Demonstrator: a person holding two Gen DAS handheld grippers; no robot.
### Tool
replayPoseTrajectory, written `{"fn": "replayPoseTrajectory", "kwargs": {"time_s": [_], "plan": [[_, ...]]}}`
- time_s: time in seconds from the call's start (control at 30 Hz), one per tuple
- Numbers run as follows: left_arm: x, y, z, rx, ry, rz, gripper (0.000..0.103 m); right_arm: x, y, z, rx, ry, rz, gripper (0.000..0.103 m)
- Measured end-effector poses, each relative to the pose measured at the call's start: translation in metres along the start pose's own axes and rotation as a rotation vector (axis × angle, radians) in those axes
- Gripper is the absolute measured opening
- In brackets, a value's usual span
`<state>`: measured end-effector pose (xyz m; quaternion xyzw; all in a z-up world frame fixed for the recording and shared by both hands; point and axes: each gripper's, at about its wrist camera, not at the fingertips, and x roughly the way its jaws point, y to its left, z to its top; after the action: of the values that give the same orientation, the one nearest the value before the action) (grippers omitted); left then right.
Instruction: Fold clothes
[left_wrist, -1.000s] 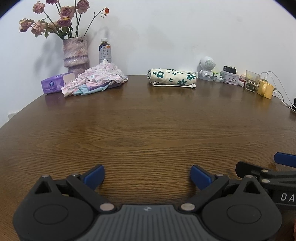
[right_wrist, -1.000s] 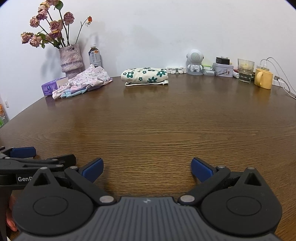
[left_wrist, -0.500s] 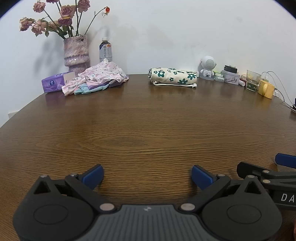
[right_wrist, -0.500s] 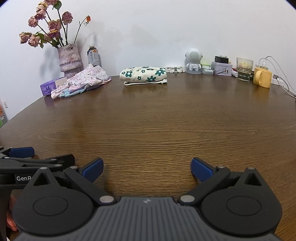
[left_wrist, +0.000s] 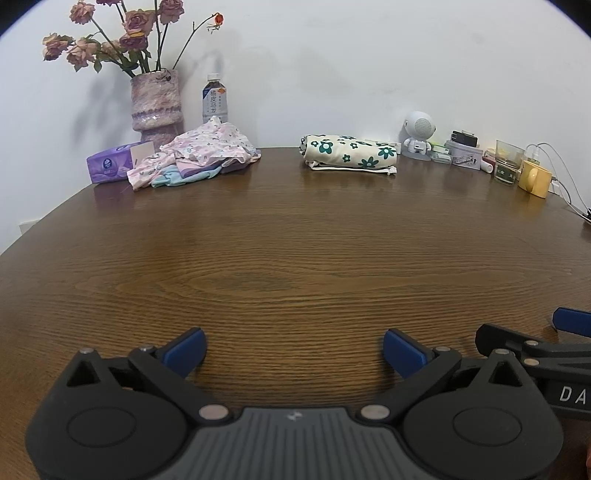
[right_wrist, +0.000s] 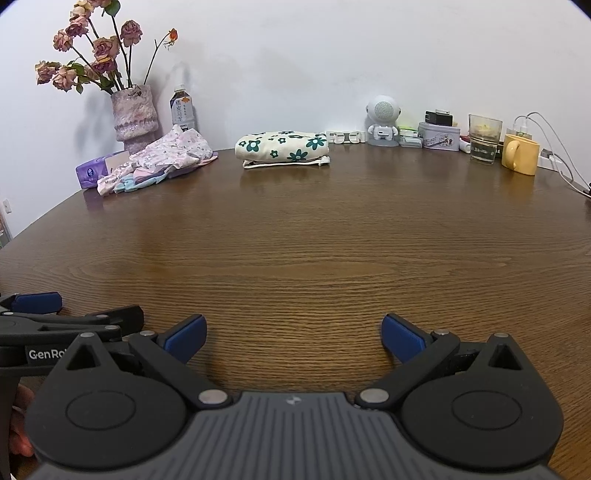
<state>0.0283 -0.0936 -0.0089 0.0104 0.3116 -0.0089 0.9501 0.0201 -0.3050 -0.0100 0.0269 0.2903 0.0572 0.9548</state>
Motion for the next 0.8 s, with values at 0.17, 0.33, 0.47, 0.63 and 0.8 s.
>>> {"fn": "replayPoseTrajectory", "kwargs": {"time_s": [0.17, 0.33, 0.47, 0.63, 0.8], "plan": [[-0.0004, 0.0001, -0.0002, -0.001, -0.001, 0.0, 0.103, 0.0005, -0.0003, 0.0004, -0.001, 0.002, 0.002, 0.103], [-0.0002, 0.0003, -0.0001, -0.001, -0.001, 0.0, 0.103, 0.0005, -0.0004, 0.0005, -0.001, 0.001, -0.003, 0.103], [-0.0003, 0.0006, -0.0001, -0.001, -0.002, -0.001, 0.103, 0.0005, -0.001, 0.0004, 0.002, 0.0, -0.008, 0.103], [-0.0003, 0.0001, -0.0004, 0.002, -0.003, -0.006, 0.103, 0.0004, -0.0023, 0.0003, 0.011, 0.0, -0.009, 0.103], [-0.0006, -0.0004, -0.0007, 0.002, -0.003, -0.006, 0.103, 0.0, -0.0042, 0.0009, 0.016, -0.002, -0.011, 0.103]]}}
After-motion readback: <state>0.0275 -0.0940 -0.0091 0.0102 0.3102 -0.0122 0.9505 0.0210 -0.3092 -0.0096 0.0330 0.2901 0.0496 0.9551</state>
